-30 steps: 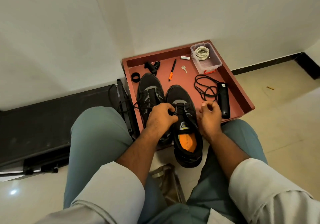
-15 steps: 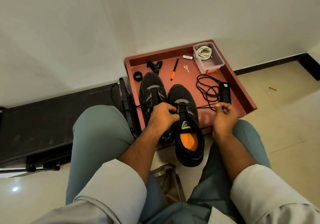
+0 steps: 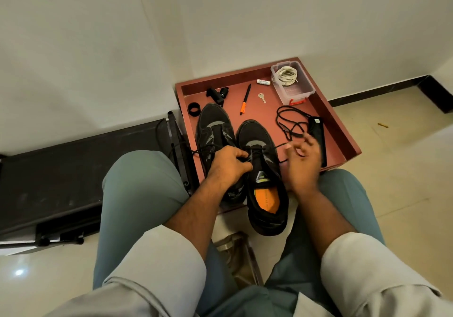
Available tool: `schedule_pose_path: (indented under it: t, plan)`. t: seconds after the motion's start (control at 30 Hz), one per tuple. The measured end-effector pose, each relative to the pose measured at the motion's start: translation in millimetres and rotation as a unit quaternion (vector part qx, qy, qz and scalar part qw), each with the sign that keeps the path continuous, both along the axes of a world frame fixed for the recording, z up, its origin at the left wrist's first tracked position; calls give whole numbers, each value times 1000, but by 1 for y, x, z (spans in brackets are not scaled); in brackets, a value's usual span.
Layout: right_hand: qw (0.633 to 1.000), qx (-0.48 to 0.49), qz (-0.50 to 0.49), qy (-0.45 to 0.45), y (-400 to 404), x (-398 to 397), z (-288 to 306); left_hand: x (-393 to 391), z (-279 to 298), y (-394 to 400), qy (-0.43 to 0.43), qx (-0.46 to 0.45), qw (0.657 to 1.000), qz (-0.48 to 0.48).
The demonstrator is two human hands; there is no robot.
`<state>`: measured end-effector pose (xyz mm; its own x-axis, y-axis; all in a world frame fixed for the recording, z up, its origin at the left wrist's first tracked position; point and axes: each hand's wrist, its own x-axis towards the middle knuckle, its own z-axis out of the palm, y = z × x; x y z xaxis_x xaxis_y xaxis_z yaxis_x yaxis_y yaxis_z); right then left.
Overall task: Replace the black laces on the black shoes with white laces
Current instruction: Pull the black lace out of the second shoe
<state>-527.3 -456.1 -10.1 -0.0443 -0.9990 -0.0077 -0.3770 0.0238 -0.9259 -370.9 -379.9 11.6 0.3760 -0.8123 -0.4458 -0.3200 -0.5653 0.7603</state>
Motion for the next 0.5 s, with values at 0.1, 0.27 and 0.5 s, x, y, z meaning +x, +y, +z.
schedule_pose_path:
  t: [0.1, 0.27, 0.5]
  plan:
    - [970, 42, -212, -110, -18, -31, 7, -1, 3, 0, -1, -1, 1000, -3]
    - [969, -79, 98, 213, 5, -11, 2, -3, 5, -3, -7, -5, 1000, -11]
    - [945, -67, 194, 255, 17, 16, -11, -2, 4, 1, -2, -5, 1000, -2]
